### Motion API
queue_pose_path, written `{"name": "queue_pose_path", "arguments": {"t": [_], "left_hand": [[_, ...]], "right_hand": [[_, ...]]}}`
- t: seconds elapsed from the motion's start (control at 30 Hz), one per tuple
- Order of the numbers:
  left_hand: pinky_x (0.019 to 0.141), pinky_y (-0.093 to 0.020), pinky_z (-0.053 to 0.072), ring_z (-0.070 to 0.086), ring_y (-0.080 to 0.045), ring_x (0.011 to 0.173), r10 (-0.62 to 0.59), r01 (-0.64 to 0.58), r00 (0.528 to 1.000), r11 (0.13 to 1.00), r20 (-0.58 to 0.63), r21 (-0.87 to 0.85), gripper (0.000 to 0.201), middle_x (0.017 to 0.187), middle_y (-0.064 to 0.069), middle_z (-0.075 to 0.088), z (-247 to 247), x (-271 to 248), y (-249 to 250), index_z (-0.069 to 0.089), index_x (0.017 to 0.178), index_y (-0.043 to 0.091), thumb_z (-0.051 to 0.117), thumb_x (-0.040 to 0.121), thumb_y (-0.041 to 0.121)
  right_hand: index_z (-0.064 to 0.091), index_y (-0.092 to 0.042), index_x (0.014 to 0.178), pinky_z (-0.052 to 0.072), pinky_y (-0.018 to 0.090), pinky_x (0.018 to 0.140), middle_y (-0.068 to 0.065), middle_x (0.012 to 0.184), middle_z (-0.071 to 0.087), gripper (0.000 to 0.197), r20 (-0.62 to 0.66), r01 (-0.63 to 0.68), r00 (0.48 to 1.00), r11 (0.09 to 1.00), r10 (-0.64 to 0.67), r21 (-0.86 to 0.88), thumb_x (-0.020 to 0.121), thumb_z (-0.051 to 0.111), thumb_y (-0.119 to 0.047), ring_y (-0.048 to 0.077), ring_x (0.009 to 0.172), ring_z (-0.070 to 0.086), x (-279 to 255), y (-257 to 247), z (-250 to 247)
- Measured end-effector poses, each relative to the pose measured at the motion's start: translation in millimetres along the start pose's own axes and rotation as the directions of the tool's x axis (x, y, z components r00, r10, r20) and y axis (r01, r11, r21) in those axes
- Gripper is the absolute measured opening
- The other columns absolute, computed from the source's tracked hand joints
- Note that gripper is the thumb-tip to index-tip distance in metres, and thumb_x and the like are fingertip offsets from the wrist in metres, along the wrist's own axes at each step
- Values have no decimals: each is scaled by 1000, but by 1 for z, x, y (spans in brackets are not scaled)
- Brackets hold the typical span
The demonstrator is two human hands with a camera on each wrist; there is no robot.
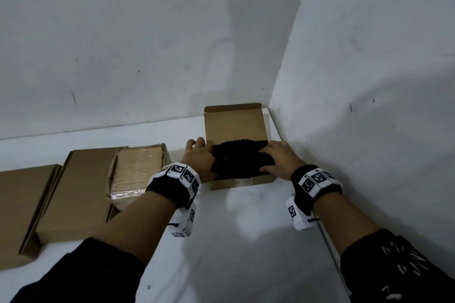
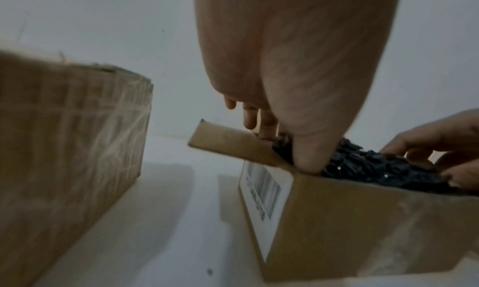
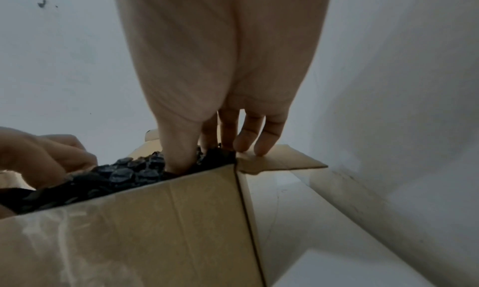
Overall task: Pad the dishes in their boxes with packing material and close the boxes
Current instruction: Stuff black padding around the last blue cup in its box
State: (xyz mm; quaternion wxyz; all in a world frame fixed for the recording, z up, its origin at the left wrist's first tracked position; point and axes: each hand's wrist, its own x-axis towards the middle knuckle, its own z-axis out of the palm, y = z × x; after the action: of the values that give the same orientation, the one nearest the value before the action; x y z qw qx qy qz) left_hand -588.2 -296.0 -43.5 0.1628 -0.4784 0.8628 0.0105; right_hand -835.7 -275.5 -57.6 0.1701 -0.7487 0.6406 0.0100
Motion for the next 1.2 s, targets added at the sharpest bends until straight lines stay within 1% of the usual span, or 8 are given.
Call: {"name": "queue_pose_path", "arguments": {"t": [0.27,0.4,0.5,0.67,0.77,0.97,1.1,1.2], "left_hand": [[104,-43,20,35,-26,118,-143,141,989,987,-26,-73,26,107,1,64,4,9,13,61,107,20,56,84,30],[108,-47,16,31,-27,122,-31,31,1000,999,-2,-45,38,120,3,55,3,4,4,67,110,25,41,94,47],[106,-45,19,30,-28,124,-15,11,997,998,-71,-56,33,132,-2,44,-1,1,0,66,113,24,52,89,42],[103,-41,25,35,-25,125,-100,75,987,979,-125,-187,67,133,-3,46,6,4,11,36,131,17,68,75,33],[104,-43,21,30,-25,130,-116,94,988,976,-105,-198,70,134,0,50,13,7,12,34,136,19,66,76,34],[112,-49,12,26,-24,134,-136,115,986,975,-99,-192,64,133,1,51,11,11,12,41,135,27,65,77,38],[106,-41,24,28,-25,129,-127,87,982,963,-144,-255,66,139,3,43,15,-2,6,40,139,29,65,79,42],[104,-41,24,26,-26,129,-162,129,981,958,-111,-257,59,140,6,42,17,-8,7,45,137,28,60,83,48]], "right_hand": [[50,-17,123,35,36,103,2,127,53,53,-48,-17,999,998,20,62,80,71,-37,24,122,38,-7,-4,-3],[56,-13,123,36,38,102,8,122,56,52,0,-37,999,998,38,47,84,62,-47,29,119,46,0,-9,-11],[40,-18,136,39,42,102,10,130,47,70,-96,-33,995,996,41,83,80,65,-52,30,119,47,4,-24,-17],[26,-13,145,38,38,106,7,145,31,82,78,21,996,990,-32,138,81,68,-45,26,128,41,8,-43,-5],[20,-12,147,37,38,107,7,150,25,84,135,4,990,988,-25,151,84,65,-43,25,131,40,8,-40,-3],[25,-17,145,35,35,108,7,147,36,85,138,15,990,986,-39,167,78,72,-41,24,131,38,10,-35,-9],[32,-23,140,38,41,101,3,136,49,86,50,11,999,998,-8,-54,70,76,-48,28,124,40,4,-32,-15],[34,-19,138,43,40,98,7,132,53,82,70,-56,996,998,55,13,71,77,-44,27,120,49,2,-32,-8]]}}
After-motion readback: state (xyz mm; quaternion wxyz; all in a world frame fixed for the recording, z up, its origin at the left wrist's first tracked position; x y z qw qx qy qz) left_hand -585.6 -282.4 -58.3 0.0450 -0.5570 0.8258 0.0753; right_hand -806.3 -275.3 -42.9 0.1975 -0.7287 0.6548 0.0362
